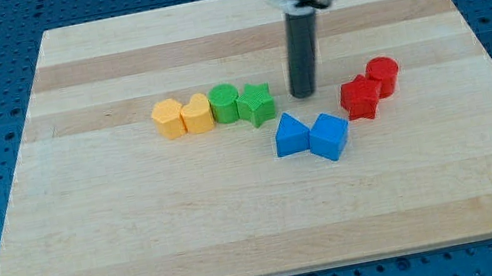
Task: Slightly move the green circle and the yellow heart to the bottom of the board
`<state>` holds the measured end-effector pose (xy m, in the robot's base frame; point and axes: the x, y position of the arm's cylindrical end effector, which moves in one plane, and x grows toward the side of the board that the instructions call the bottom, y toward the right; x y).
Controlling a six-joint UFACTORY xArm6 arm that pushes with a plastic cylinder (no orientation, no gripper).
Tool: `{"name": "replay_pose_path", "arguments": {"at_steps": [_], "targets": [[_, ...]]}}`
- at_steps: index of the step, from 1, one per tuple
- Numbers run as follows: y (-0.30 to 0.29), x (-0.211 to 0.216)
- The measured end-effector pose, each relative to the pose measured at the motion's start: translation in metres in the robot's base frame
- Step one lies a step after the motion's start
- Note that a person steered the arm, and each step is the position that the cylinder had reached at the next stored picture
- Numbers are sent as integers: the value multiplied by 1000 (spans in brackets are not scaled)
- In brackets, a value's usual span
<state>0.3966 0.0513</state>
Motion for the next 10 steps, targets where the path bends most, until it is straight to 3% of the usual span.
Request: {"name": "replay_pose_path", "arguments": {"at_steps": [4, 8, 10], "targets": [[-11, -12], [-109, -12], [-123, -4]]}}
